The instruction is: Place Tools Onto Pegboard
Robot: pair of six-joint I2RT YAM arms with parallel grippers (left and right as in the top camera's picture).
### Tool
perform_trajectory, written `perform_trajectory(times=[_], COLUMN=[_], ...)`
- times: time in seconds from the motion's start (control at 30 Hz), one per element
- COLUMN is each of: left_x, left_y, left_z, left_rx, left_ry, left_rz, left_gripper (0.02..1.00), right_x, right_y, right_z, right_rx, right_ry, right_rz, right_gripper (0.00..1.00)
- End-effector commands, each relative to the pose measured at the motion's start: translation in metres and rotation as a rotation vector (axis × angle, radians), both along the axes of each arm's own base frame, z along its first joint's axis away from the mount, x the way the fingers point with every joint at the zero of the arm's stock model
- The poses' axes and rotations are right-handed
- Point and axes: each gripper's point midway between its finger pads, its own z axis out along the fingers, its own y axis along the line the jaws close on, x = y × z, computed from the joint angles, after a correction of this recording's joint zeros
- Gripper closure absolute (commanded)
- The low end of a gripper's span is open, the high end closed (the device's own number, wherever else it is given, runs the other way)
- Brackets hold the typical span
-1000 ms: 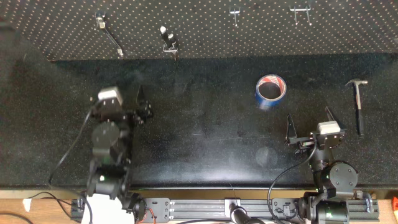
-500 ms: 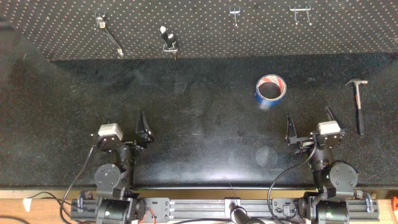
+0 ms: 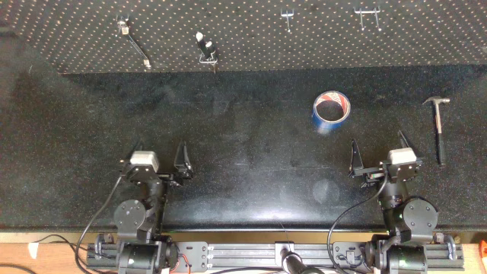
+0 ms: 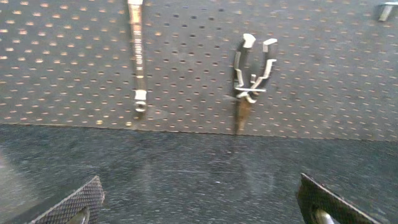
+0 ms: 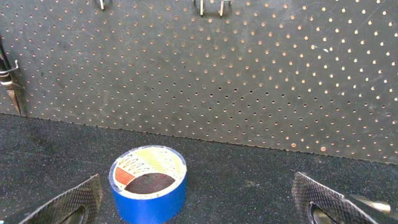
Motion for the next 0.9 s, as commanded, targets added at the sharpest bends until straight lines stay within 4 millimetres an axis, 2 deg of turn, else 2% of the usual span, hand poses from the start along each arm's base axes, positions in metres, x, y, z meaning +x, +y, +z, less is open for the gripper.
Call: perform_trajectory(times=[0.03,0.5,0.6,0.63,0.7,0.77,0.8,0.9], left_x=[-0.001,-0.001,-0.001,-0.001,-0.001,-0.001,-0.001,-0.001], left_y=[0.026,0.026,0.026,0.026,0.026,0.026,0.026,0.026], left_z=[0.001,0.000,0.000,0.000,0.001,0.000,0.000,0.000], left_rx=[0.011,0.011,0.011,0.011,0.011,0.011,0.011,0.011], left_ry=[-0.006,-0.005,-0.005,-0.005,-0.006,-0.005,-0.005,-0.005], left_rz=[0.101,0.098,0.098,0.098,0.098,0.098,0.098,0.098], left_gripper=[0.023,0.023,0.023,0.023,0.023,0.023,0.023,0.023], right_x=[0.000,0.000,0.002,0.007,0.034,0.054,0.070,0.091], right_y=[0.000,-0.003,-0.001,0.003,0.017,0.031,0.042,0.053], right_z=[-0.001,-0.002,0.011,0.020,0.042,0.052,0.055,0.051], right_rx=[0.015,0.016,0.135,0.167,0.215,0.228,0.231,0.197], right_ry=[0.002,0.005,0.031,0.076,0.262,0.405,0.568,0.862], right_rz=[-0.003,-0.018,-0.008,0.008,0.059,0.114,0.133,0.102], right_gripper=[0.001,0.005,0.001,0.001,0.003,0.003,0.001,0.003])
